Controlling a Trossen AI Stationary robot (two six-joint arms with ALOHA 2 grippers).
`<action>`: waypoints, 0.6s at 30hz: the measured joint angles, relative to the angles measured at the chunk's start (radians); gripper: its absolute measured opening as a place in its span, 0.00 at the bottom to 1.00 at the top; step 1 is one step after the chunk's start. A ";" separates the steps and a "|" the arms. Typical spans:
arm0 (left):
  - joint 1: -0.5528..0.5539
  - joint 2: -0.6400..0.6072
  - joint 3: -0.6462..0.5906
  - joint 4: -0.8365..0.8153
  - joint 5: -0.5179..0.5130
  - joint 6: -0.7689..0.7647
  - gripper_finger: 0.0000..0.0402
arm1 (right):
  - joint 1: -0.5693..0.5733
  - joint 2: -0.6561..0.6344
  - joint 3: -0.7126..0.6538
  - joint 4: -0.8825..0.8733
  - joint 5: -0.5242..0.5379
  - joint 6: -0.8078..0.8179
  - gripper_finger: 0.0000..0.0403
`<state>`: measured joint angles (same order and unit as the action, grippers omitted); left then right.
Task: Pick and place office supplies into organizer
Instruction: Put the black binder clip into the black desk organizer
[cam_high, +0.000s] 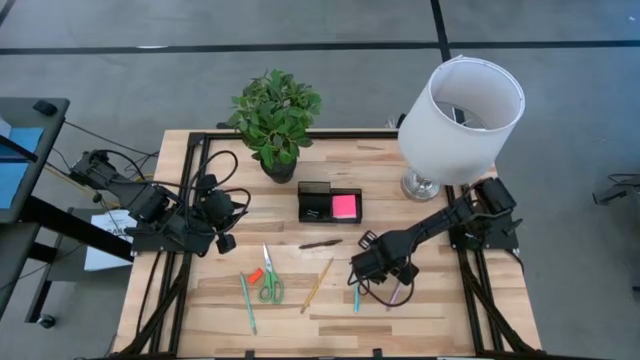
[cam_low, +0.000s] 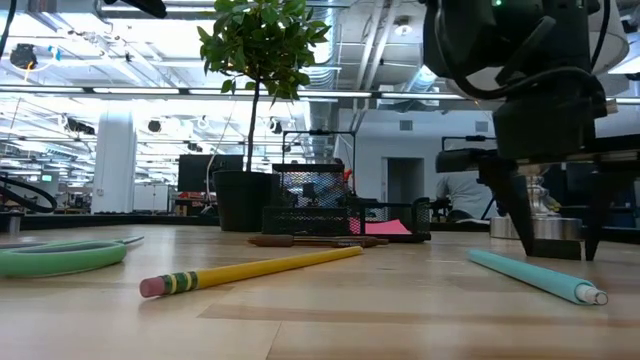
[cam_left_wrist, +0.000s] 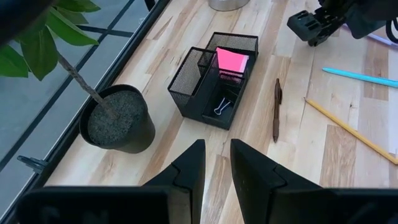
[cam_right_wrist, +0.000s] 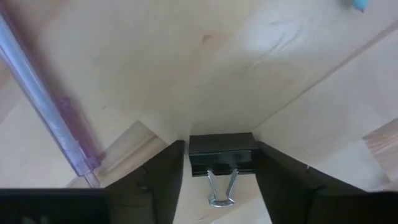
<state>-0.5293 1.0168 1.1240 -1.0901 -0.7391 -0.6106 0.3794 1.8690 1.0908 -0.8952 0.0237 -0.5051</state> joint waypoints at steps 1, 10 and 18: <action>0.000 0.000 0.000 0.000 0.000 0.000 0.17 | -0.002 0.000 0.000 0.004 -0.003 0.000 0.42; 0.000 0.000 0.000 0.000 -0.001 0.002 0.17 | -0.002 0.000 0.003 0.007 0.001 0.007 0.34; 0.000 0.000 0.000 0.000 -0.002 0.002 0.17 | -0.012 0.006 0.142 0.048 0.239 0.008 0.36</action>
<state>-0.5296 1.0168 1.1236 -1.0901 -0.7414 -0.6089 0.3677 1.8748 1.2333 -0.8473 0.2625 -0.4967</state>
